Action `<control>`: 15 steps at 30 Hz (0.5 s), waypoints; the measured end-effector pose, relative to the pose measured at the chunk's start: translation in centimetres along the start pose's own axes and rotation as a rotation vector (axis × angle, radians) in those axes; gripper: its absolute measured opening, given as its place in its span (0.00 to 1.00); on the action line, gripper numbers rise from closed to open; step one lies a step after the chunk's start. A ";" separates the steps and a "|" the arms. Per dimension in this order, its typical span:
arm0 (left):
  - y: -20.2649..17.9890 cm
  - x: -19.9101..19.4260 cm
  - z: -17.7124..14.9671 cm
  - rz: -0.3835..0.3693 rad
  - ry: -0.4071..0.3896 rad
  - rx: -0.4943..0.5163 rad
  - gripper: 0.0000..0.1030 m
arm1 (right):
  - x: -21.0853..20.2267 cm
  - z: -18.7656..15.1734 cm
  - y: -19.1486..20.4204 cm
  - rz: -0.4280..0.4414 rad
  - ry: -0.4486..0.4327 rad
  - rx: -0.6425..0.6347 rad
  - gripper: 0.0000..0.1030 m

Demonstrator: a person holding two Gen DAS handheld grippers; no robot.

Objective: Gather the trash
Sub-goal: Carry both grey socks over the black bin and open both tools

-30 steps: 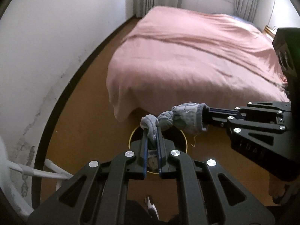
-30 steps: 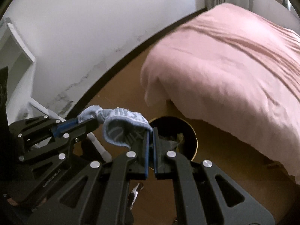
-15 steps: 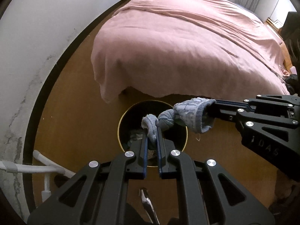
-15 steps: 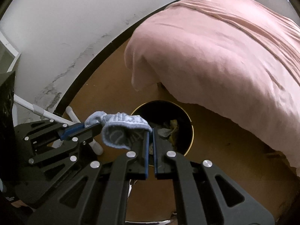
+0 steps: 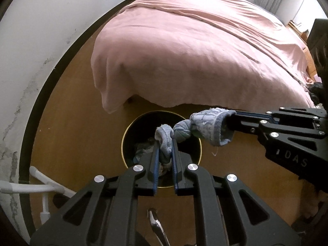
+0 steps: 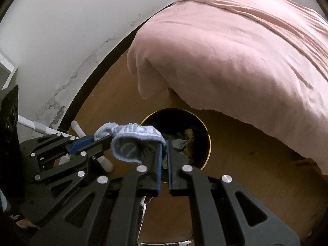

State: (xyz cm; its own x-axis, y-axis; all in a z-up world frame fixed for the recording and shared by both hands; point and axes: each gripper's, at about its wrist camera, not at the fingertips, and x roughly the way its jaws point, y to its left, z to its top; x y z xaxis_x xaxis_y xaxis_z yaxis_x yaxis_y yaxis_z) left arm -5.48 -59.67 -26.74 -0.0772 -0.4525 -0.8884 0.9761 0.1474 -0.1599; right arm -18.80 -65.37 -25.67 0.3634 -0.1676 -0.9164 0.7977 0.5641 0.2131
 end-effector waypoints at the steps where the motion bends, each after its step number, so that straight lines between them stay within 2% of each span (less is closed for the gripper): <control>1: 0.0 0.2 0.0 0.000 0.006 -0.001 0.09 | 0.2 0.1 -0.2 0.007 0.007 0.009 0.05; 3: 0.1 0.5 0.0 -0.006 0.017 -0.002 0.10 | 0.3 0.0 -0.5 0.020 0.011 0.025 0.05; 4: 0.1 0.7 -0.1 -0.010 0.022 -0.003 0.13 | 0.3 -0.1 -0.6 0.021 0.011 0.033 0.05; 6: 0.1 0.8 -0.1 -0.008 0.026 -0.004 0.29 | 0.3 0.0 -0.7 0.014 0.008 0.037 0.05; 7: 0.1 0.8 -0.1 -0.006 0.021 -0.003 0.43 | 0.2 0.0 -0.8 0.014 0.007 0.041 0.05; 8: 0.0 0.7 -0.2 -0.006 0.014 -0.001 0.50 | 0.2 0.0 -0.9 0.018 0.008 0.045 0.09; 10: 0.0 0.7 -0.2 0.000 0.007 0.003 0.50 | 0.0 0.0 -1.0 0.015 -0.003 0.049 0.35; 11: 0.0 0.7 -0.2 0.002 0.008 0.001 0.50 | -0.1 0.0 -1.0 0.012 -0.015 0.049 0.63; 12: 0.1 0.7 -0.2 0.003 0.009 -0.003 0.50 | -0.3 0.1 -1.0 0.008 -0.034 0.048 0.68; 15: 0.5 0.7 -0.4 0.006 0.015 -0.013 0.50 | -0.5 0.3 -0.9 0.020 -0.040 0.044 0.68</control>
State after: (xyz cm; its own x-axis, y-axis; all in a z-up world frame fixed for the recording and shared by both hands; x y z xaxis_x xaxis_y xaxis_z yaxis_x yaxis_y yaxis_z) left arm -5.09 -59.59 -27.60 -0.0744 -0.4383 -0.8957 0.9737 0.1619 -0.1601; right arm -19.58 -66.03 -25.26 0.3977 -0.1898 -0.8977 0.8105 0.5312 0.2467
